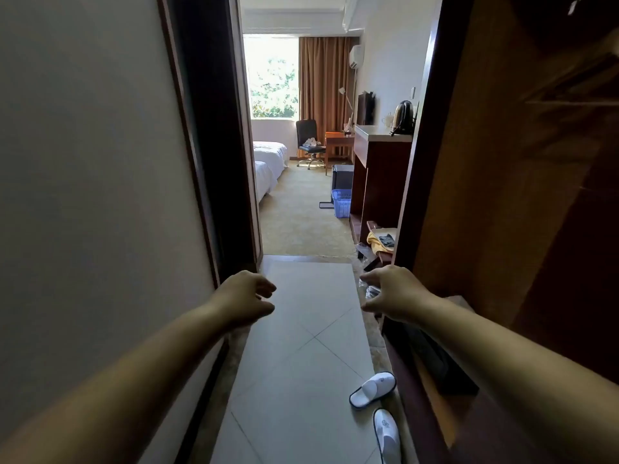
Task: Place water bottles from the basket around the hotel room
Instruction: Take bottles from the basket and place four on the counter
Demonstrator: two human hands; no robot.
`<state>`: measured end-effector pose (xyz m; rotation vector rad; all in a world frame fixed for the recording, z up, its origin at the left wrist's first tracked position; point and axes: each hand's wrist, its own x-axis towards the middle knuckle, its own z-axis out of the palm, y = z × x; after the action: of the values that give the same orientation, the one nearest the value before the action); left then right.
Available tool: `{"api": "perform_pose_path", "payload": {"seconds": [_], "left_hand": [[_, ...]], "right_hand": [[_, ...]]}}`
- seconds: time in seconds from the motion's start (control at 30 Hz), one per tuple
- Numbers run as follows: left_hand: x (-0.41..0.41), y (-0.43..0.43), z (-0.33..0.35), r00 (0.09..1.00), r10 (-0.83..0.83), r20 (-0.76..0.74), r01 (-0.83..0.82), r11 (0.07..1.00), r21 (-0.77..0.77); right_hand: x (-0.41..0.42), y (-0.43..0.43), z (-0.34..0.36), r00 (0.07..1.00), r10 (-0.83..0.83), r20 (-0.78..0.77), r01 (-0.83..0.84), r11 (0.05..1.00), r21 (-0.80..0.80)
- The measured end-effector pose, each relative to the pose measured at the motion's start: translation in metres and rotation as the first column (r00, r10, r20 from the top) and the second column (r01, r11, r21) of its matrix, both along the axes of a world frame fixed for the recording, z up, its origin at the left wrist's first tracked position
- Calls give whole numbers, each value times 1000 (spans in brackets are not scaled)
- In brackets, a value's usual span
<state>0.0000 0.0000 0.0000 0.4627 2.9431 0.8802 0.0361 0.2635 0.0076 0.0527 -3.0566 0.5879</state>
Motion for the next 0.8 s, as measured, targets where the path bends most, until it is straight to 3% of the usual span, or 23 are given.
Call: {"api": "perform_pose_path", "payload": {"seconds": [0.53, 0.8], "left_hand": [[-197, -27, -2, 999, -49, 20, 51, 995, -90], [-287, -45, 12, 998, -52, -39, 47, 994, -101]], "right_hand": [[-187, -26, -6, 999, 2, 46, -3, 1000, 26], [-278, -46, -7, 995, -95, 30, 97, 992, -77]]}}
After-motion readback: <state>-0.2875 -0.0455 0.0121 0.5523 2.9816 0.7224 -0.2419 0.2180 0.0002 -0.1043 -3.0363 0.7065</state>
